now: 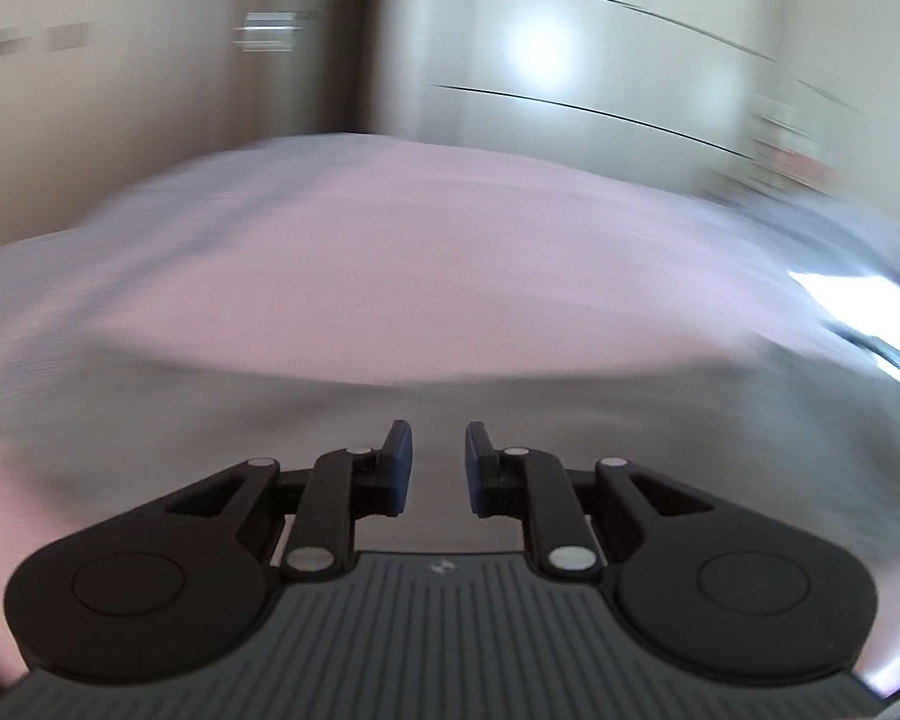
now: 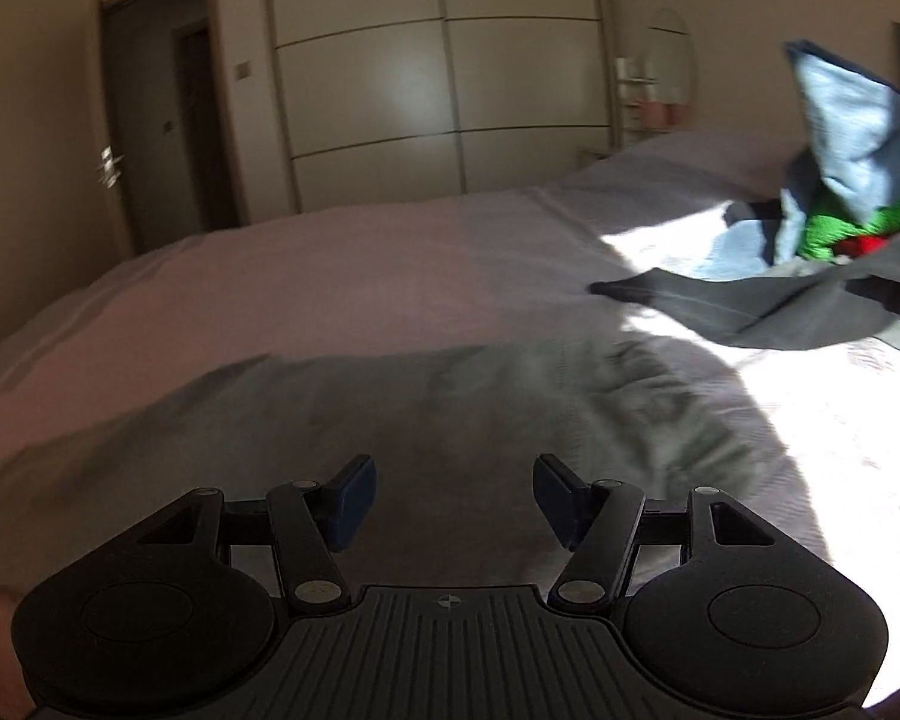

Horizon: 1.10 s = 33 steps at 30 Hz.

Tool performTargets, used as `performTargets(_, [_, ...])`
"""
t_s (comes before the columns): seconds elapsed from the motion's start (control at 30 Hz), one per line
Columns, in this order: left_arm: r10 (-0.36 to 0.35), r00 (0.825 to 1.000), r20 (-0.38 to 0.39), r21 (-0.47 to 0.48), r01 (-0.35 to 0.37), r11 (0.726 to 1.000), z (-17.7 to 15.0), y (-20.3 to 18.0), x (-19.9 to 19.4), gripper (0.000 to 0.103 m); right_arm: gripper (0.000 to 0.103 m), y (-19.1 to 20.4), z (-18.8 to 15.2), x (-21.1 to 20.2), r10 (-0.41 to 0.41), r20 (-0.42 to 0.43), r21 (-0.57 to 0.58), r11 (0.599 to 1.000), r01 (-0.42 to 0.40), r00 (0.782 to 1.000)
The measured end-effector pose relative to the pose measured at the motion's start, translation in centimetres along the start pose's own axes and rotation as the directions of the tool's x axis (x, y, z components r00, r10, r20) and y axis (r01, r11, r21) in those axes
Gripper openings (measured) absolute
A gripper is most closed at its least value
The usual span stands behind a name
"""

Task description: Fold clothes

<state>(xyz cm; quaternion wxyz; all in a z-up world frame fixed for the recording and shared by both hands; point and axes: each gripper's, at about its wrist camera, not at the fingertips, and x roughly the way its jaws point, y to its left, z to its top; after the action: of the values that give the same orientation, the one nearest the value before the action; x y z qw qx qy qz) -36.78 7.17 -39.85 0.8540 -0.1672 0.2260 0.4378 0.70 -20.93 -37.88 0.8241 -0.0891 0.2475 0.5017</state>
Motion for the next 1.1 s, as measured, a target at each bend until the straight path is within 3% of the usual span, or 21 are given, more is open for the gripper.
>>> performTargets(0.07, [-0.081, 0.996, -0.042, 0.08, 0.084, 0.993, -1.0, -3.5, 2.3, 0.016, 0.063, 2.4, -1.4, 2.4, 0.026, -0.039, -0.076, 0.997, -0.029, 0.999])
performTargets(0.13, [-0.078, 0.995, -0.068, 0.126, 0.086, 0.988, -2.7, -4.7, 4.0, 0.016, 0.063, 3.2, -3.8, 4.4, -0.033, -0.106, -0.156, 0.988, 0.016, 0.994])
performTargets(0.23, [-0.077, 0.992, -0.103, 0.178, 0.094, 0.98, -4.8, -6.2, 6.2, 0.017, 0.062, 1.5, -6.7, 5.1, -0.025, -0.123, -0.137, 0.991, 0.008, 0.992])
performTargets(0.3, [-0.083, 0.989, -0.123, 0.16, 0.102, 0.982, -4.2, -5.8, 6.2, 0.016, 0.062, 0.4, -6.9, 5.2, -0.002, -0.133, -0.11, 0.994, -0.013, 0.991])
performTargets(0.4, [-0.066, 0.983, -0.169, 0.151, 0.093, 0.984, -1.5, -6.2, 6.1, 0.016, 0.062, 0.1, -5.0, 5.1, 0.01, -0.175, -0.089, 0.996, -0.025, 0.985])
performTargets(0.47, [-0.093, 0.983, -0.157, 0.132, 0.114, 0.985, 0.1, -6.3, 5.7, 0.016, 0.062, 0.0, -3.5, 4.8, 0.019, -0.195, -0.067, 0.997, -0.033, 0.981])
performTargets(0.6, [-0.172, 0.979, -0.108, 0.134, 0.186, 0.973, 3.9, -8.1, 6.4, 0.013, 0.062, 0.2, 1.0, 4.5, 0.042, -0.07, -0.054, 0.997, -0.046, 0.997])
performTargets(0.7, [-0.23, 0.968, -0.097, 0.172, 0.244, 0.955, 6.7, -11.6, 9.9, 0.009, 0.059, 0.8, 4.5, 7.6, -0.001, 0.0, -0.113, 0.994, 0.001, 1.0])
performTargets(0.77, [-0.267, 0.959, -0.101, 0.177, 0.281, 0.943, 8.2, -14.1, 12.6, 0.009, 0.05, 0.9, 6.1, 10.4, -0.021, 0.006, -0.131, 0.991, 0.022, 1.0])
performTargets(0.87, [-0.308, 0.945, -0.109, 0.179, 0.324, 0.929, 8.9, -17.3, 16.8, 0.008, 0.05, 0.5, 6.4, 14.6, -0.093, -0.026, -0.168, 0.982, 0.087, 0.995])
performTargets(0.97, [-0.258, 0.951, -0.171, 0.232, 0.294, 0.927, 6.7, -19.3, 20.9, 0.01, 0.05, -1.0, 3.9, 18.7, -0.158, -0.129, -0.2, 0.971, 0.13, 0.979])
performTargets(1.0, [-0.232, 0.955, -0.184, 0.251, 0.274, 0.929, 5.8, -19.5, 21.9, 0.009, 0.049, -1.8, 2.8, 19.4, -0.145, -0.15, -0.191, 0.975, 0.115, 0.978])
performTargets(1.1, [-0.187, 0.961, -0.202, 0.272, 0.239, 0.932, 4.5, -19.8, 23.3, 0.01, 0.049, -3.0, 1.4, 19.7, -0.126, -0.138, -0.159, 0.982, 0.103, 0.982])
